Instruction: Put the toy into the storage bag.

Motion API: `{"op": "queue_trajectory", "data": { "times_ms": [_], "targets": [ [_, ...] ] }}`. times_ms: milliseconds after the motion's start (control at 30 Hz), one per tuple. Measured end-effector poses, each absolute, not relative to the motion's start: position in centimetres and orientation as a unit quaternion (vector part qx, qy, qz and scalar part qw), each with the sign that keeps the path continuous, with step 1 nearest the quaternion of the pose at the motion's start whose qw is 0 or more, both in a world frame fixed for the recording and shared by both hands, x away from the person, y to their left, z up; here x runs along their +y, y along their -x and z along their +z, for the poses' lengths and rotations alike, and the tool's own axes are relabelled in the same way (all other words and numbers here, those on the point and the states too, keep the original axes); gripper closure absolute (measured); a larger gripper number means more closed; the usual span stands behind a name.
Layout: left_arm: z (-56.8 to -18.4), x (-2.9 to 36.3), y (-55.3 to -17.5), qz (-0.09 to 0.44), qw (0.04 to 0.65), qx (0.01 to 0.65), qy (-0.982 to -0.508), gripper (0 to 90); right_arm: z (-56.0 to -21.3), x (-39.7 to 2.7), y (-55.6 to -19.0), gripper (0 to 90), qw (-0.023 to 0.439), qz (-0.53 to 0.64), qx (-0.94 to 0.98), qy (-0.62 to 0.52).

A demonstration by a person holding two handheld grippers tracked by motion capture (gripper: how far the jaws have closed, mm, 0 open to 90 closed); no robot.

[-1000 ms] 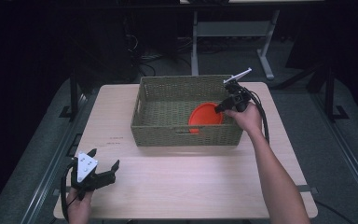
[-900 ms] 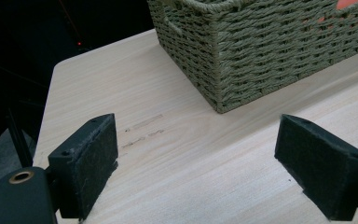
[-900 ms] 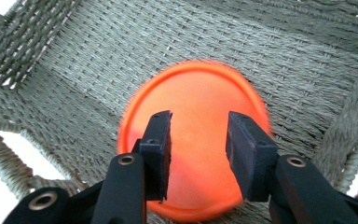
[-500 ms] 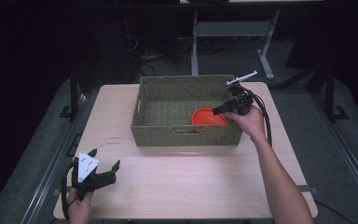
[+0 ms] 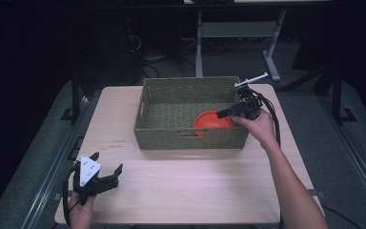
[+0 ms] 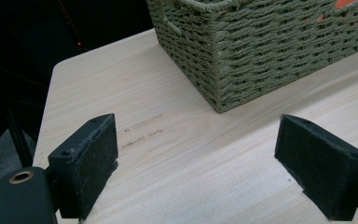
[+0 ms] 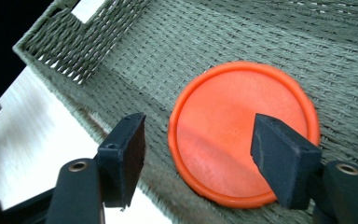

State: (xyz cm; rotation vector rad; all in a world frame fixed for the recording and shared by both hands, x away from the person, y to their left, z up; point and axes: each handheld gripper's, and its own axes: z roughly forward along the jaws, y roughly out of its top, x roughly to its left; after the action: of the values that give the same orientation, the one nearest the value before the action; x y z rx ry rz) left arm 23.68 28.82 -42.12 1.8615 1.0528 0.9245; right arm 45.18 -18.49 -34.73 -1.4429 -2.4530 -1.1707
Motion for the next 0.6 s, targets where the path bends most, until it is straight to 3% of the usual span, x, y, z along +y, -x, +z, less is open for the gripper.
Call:
{"op": "queue_trajectory", "data": {
  "times_ms": [600],
  "targets": [
    [-42.1, 28.8, -23.7, 0.366, 0.392, 0.413, -0.736, 12.7, -33.7, -20.0, -42.3, 32.6, 0.046, -0.412, -0.797, 0.439]
  ]
}}
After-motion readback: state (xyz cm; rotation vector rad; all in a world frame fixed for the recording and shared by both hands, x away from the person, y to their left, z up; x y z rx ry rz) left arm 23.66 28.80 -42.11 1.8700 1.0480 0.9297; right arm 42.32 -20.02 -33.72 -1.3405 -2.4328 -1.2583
